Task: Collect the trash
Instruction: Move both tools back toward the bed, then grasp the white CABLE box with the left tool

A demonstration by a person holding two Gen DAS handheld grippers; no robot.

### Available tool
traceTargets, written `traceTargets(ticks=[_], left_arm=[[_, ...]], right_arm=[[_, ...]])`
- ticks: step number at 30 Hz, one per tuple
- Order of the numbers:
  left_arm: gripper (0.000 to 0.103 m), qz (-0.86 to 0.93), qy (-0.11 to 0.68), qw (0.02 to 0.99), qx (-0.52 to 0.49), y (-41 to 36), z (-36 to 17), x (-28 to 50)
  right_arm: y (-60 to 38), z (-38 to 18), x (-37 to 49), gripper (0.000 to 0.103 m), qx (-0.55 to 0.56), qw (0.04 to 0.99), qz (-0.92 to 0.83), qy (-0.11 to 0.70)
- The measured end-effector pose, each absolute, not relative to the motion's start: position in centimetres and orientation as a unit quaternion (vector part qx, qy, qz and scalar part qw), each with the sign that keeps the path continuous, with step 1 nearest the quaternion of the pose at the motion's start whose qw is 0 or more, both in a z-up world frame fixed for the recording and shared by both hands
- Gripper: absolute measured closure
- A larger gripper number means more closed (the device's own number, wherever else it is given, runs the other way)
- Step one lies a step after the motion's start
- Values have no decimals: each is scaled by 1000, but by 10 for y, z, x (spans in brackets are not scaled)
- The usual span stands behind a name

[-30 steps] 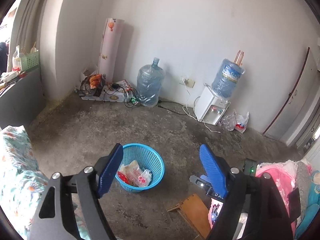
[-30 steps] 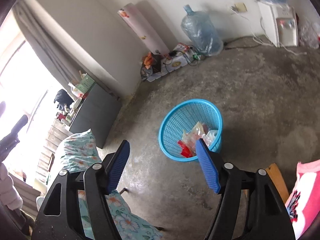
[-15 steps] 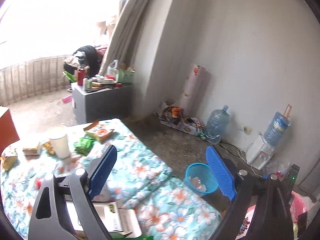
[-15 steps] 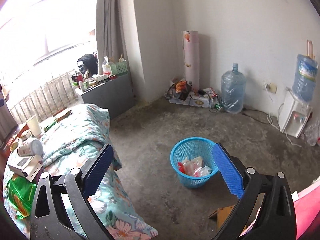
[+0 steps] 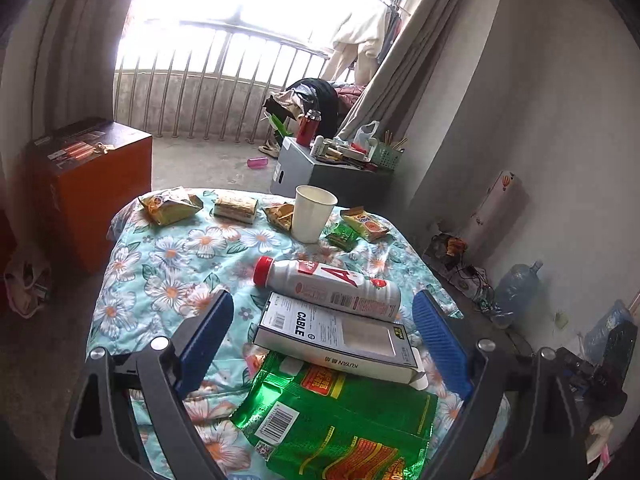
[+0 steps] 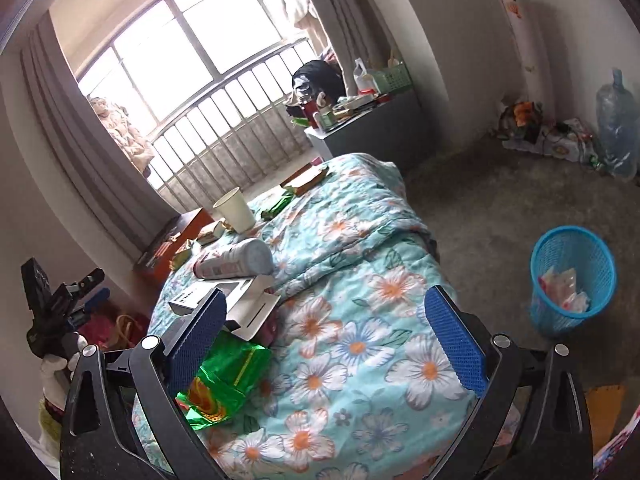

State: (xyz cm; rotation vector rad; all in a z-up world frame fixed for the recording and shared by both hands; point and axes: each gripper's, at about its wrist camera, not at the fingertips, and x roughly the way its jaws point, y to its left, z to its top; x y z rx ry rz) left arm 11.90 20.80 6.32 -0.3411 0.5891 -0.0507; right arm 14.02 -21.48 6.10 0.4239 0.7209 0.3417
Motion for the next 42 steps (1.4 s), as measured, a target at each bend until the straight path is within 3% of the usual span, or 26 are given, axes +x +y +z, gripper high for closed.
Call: traceTargets(ticks=[8, 21, 36, 42], left_arm=[[14, -12, 310, 935, -169, 222, 34, 107], [14, -62, 329, 922, -196, 214, 12, 121], [14, -161, 369, 880, -251, 177, -17, 157], [25, -172, 377, 866, -280, 176, -27, 163]], right_arm=[[-173, 55, 153, 12, 221, 868, 206, 393], [-97, 69, 187, 12, 135, 864, 264, 408], [-74, 27, 249, 39, 242, 786, 305, 481], [-71, -8, 288, 47, 279, 753, 319, 504]])
